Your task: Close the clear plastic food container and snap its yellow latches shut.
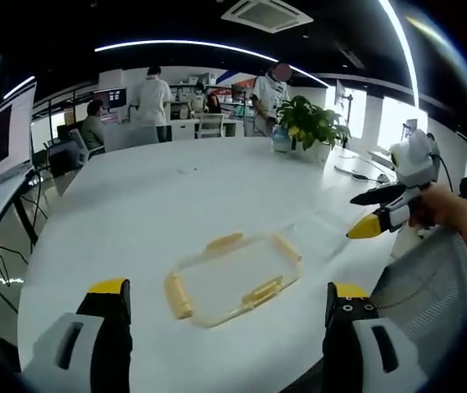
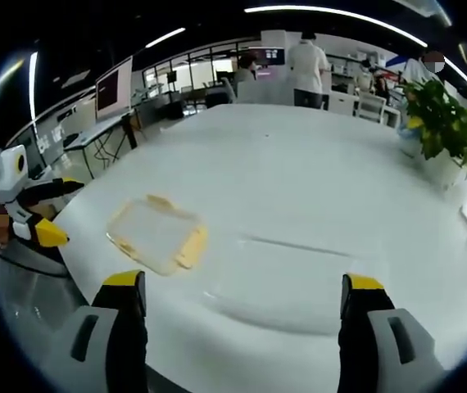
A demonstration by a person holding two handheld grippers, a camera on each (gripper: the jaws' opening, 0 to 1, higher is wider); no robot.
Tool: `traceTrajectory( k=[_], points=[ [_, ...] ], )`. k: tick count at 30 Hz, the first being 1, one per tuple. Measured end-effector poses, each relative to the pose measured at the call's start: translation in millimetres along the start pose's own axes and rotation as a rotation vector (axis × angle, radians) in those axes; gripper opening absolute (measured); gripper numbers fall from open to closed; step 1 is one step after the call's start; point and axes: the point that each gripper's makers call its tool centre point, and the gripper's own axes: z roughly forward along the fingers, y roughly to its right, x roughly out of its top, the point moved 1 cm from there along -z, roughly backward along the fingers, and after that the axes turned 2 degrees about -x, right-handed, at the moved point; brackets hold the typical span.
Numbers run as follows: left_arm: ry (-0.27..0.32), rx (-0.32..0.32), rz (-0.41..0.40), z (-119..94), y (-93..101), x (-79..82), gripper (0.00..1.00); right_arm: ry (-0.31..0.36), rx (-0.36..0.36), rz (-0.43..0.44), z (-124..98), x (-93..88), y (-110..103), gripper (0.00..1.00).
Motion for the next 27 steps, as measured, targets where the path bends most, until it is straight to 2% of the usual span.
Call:
traceTrajectory(
  k=[6,13,17,20,22,24,27],
  points=[
    [-0.023,-0.021,0.015,2.5,5.3,-3.6,0.99,0.016,-0.004,0.01,-1.4,2.3,1.6,0.99],
    [0.0,-0.047,-0.015,1.4,6.2,0.3,0.99,0.057,0.003,0.04,-4.0,9.3,2.2,1.0],
    [0.068,-0.066,-0.062,-2.1,8.4,12.3,0.99,0.096,0.012,0.049,-7.0,15.7,0.7,1.0],
    [0.062,-0.045,-0.06,-4.2,2.0,11.6,0.99,0.115,0.022,0.043,-7.9,17.9,-1.0,1.0],
    [0.068,-0.05,-0.068,-5.4,2.0,12.8,0.99,0.118,0.025,0.044,-7.9,18.2,-1.9,1.0],
    [0.06,-0.078,-0.062,-5.5,4.7,13.1,0.99,0.149,0.048,0.022,-8.4,22.4,-7.4,1.0],
    [0.043,-0.064,-0.015,-6.1,-0.4,12.1,0.99,0.176,0.067,0.012,-9.0,27.8,-11.1,1.0]
  ],
)
